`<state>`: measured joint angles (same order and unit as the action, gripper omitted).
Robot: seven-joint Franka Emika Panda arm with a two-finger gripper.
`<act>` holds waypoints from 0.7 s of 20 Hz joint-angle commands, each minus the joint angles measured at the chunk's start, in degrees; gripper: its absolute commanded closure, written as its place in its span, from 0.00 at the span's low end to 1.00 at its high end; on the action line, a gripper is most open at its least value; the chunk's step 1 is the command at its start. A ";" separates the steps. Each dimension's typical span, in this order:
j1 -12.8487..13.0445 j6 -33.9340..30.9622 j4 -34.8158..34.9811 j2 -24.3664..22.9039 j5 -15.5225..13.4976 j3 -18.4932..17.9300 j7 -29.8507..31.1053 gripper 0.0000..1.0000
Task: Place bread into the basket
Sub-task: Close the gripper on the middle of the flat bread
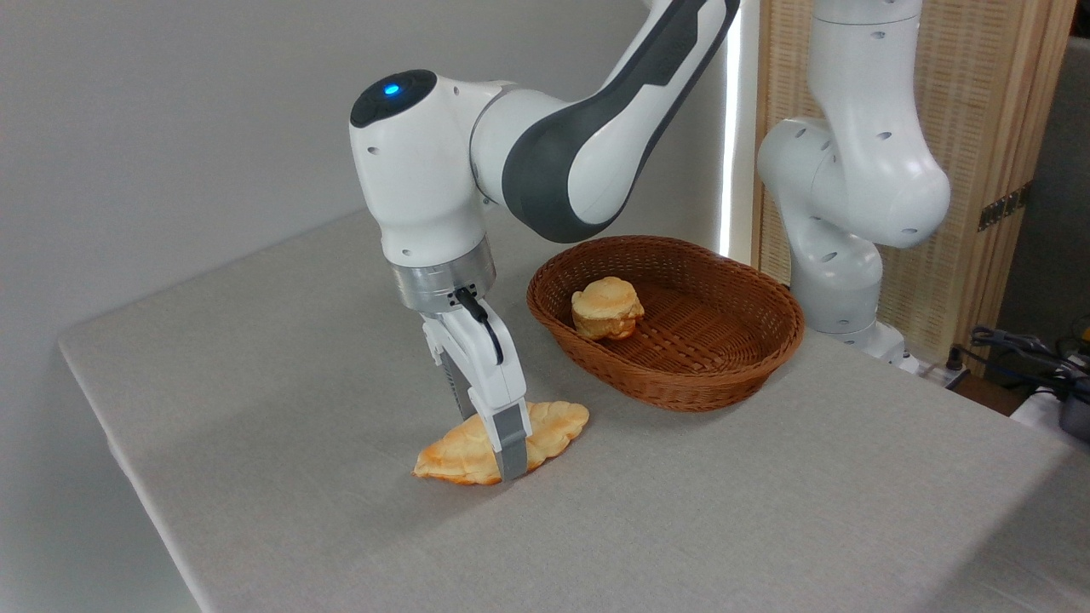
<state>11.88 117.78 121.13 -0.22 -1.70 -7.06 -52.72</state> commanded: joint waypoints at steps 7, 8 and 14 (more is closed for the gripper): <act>0.34 0.69 0.24 -0.13 0.47 -0.50 -0.89 0.41; 0.34 0.61 0.24 -0.13 0.47 -0.50 -0.89 0.40; 0.43 0.26 0.07 -0.57 0.47 -0.50 -0.54 0.37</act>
<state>11.88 117.78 121.13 -0.22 -1.70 -7.06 -52.72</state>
